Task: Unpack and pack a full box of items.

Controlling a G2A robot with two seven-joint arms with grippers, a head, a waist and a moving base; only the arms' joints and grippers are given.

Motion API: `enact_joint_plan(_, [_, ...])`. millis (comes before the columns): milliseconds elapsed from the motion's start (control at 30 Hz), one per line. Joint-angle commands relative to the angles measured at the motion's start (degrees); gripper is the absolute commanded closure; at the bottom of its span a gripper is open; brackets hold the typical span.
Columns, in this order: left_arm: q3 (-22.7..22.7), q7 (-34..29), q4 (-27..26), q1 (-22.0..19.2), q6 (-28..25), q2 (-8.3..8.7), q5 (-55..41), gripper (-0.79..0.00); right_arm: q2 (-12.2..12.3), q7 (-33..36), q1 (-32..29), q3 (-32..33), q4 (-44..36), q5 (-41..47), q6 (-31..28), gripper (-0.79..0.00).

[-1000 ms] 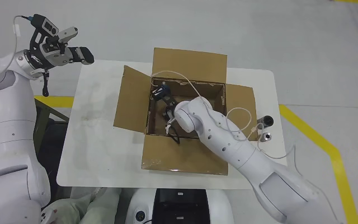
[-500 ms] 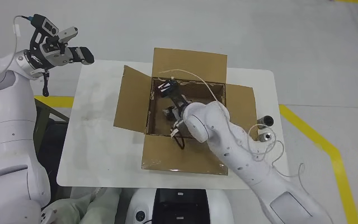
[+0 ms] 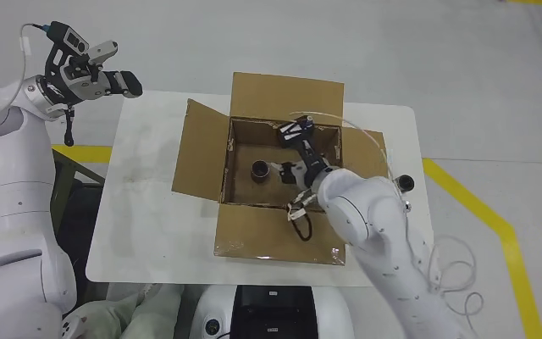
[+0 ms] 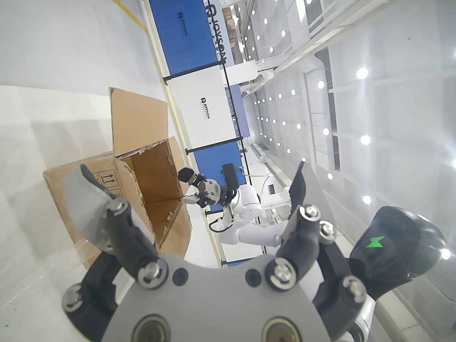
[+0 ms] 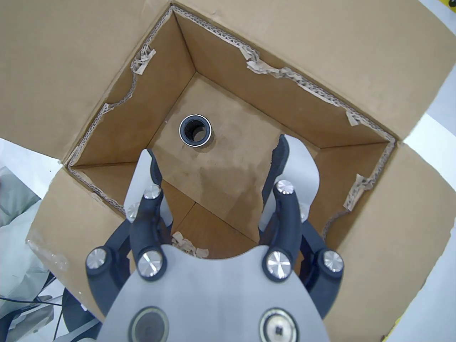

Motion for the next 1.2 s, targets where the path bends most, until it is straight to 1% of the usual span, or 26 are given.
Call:
enact_joint_plan(0, [0.0,0.0,0.0,0.0,0.0,0.00,0.0,-0.785,0.4,-0.3,-2.2,1.7,-2.1,-0.1,-0.6,-0.616])
enact_joint_plan(400, [0.0,0.0,0.0,0.0,0.0,0.00,0.0,-0.785,2.4,-2.5,-15.6,12.2,-13.4,-1.3,-3.4,-0.631])
enact_joint_plan(567, [0.0,0.0,0.0,0.0,0.0,0.00,0.0,-0.785,3.1,-4.2,-21.1,17.7,-15.8,-0.7,-2.9,-0.643])
enact_joint_plan(700, [0.0,0.0,0.0,0.0,0.0,0.00,0.0,-0.785,3.4,-6.4,-25.0,22.7,-16.2,0.9,-1.9,-0.640])
enact_joint_plan(867, [0.0,0.0,0.0,0.0,0.0,0.00,0.0,-0.785,3.8,-8.3,-27.1,27.2,-14.6,2.9,-1.7,-0.640])
enact_joint_plan(1167, [0.0,0.0,0.0,0.0,0.0,0.00,0.0,-0.785,4.3,-9.5,-28.0,32.0,-11.7,4.9,-1.5,-0.646])
